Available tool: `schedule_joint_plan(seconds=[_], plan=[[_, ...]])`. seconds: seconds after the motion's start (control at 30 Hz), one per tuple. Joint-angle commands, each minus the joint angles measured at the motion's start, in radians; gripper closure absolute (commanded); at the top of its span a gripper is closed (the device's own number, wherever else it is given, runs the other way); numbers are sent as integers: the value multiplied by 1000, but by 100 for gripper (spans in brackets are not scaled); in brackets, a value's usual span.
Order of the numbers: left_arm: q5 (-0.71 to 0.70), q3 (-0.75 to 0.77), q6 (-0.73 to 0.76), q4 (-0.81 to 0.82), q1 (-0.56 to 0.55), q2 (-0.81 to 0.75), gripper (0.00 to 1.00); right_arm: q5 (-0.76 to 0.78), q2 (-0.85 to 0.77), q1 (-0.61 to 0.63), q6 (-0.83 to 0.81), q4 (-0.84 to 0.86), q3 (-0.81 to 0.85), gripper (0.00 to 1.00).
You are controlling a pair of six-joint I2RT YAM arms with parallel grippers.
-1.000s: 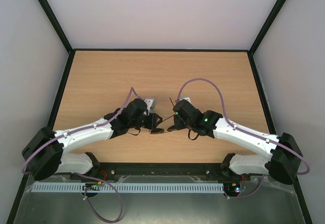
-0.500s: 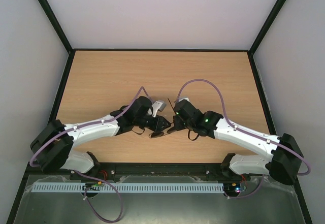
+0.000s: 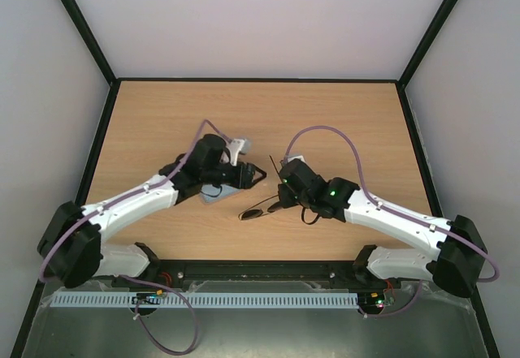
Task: Organize the sunglasses
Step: Fold the sunglasses.
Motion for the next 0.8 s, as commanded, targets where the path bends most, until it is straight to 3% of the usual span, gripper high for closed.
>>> schedule_joint_plan(seconds=[0.0, 0.23, 0.33, 0.47, 0.6, 0.77], plan=[[-123, 59, -29, -62, 67, -103, 43, 30, -29, 6, 18, -18, -9, 99], [-293, -54, -150, -68, 84, -313, 23, 99, -45, -26, 175, -47, -1, 99], [-336, -136, -236, -44, 83, -426, 20, 98, -83, -72, 247, -22, -24, 99], [-406, -264, -373, 59, 32, -533, 9, 155, -155, -115, 386, 40, -61, 99], [-496, -317, -449, 200, -62, -500, 1, 202, -174, -114, 479, 99, -96, 99], [-674, -358, -510, 396, -207, -431, 1, 228, -180, -114, 572, 172, -165, 99]])
